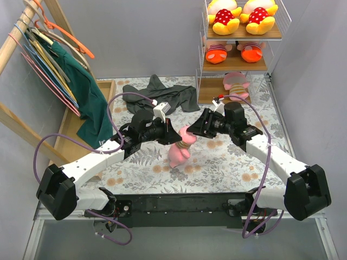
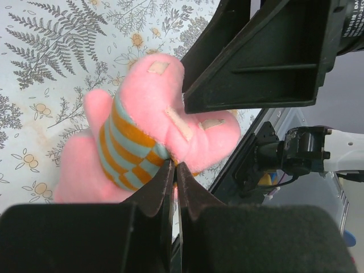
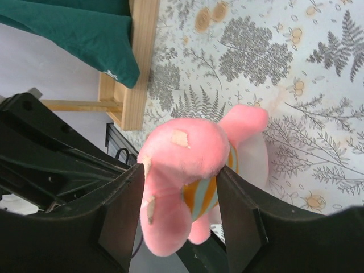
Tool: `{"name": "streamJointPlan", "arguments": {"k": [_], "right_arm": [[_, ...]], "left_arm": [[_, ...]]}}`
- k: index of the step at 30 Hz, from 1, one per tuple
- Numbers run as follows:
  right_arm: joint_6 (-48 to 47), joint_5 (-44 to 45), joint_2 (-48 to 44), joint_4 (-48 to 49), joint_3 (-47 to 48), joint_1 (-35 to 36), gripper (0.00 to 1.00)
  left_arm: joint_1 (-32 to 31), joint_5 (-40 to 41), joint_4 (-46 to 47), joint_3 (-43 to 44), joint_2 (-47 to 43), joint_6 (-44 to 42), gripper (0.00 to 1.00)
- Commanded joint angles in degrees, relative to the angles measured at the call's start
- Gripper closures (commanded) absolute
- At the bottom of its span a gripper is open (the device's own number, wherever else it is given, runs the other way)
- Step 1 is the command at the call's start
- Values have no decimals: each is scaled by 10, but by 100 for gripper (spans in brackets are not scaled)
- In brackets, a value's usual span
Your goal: Place and organize the stuffed toys onto the shelf
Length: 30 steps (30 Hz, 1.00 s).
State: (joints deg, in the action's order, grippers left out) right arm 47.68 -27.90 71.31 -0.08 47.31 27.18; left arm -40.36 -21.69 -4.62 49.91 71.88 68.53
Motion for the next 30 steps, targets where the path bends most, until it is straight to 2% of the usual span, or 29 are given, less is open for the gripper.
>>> {"name": "streamJointPlan", "arguments": {"k": [1, 4, 8, 11, 13, 16, 17, 18, 19, 21, 23, 24, 25, 26, 28, 29, 30], "right_arm": [[-20, 8, 8, -30, 21, 16, 39], [-21, 14, 16, -27, 21, 31, 40], [3, -8, 10, 23, -5, 33, 52], [16, -19, 14, 31, -12, 34, 54], [33, -26, 11, 47, -27, 34, 59], [52, -43, 7, 89, -41, 34, 75], [56, -49, 4, 123, -44, 34, 85], [54, -55, 2, 144, -47, 34, 91], [51, -54, -1, 150, -46, 33, 97], [13, -44, -6, 137, -27, 29, 99], [-28, -34, -10, 132, -6, 26, 99], [-42, -33, -11, 132, -2, 24, 99], [-57, -29, -11, 132, 2, 25, 99], [-90, -28, -11, 132, 10, 23, 99], [-138, -15, -12, 120, 22, 22, 99], [-163, -14, -13, 115, 27, 19, 99], [-229, -15, -13, 106, 44, 18, 99]], "left_arm": [[-2, -12, 19, -18, -22, -7, 100], [-2, -10, 33, -30, -29, 0, 100], [-2, -5, 42, -39, -37, 5, 100], [-2, 0, 36, -36, -37, 2, 100], [-2, 0, 33, -34, -36, -1, 100], [-2, -4, 34, -33, -34, 1, 100], [-2, -4, 33, -33, -33, 1, 100], [-2, -4, 31, -32, -33, 1, 97], [-2, -3, 30, -31, -34, 2, 90], [-2, -2, 29, -29, -40, 3, 82], [-2, 1, 25, -24, -45, 2, 65], [-2, 2, 23, -21, -51, 2, 53], [-2, 5, 21, -16, -53, 2, 35], [-2, 8, 16, -12, -53, 1, 25], [-2, 17, 8, -6, -58, 1, 13], [-2, 25, 1, -1, -60, 0, 2], [-2, 31, -2, 3, -64, -2, 2]]}}
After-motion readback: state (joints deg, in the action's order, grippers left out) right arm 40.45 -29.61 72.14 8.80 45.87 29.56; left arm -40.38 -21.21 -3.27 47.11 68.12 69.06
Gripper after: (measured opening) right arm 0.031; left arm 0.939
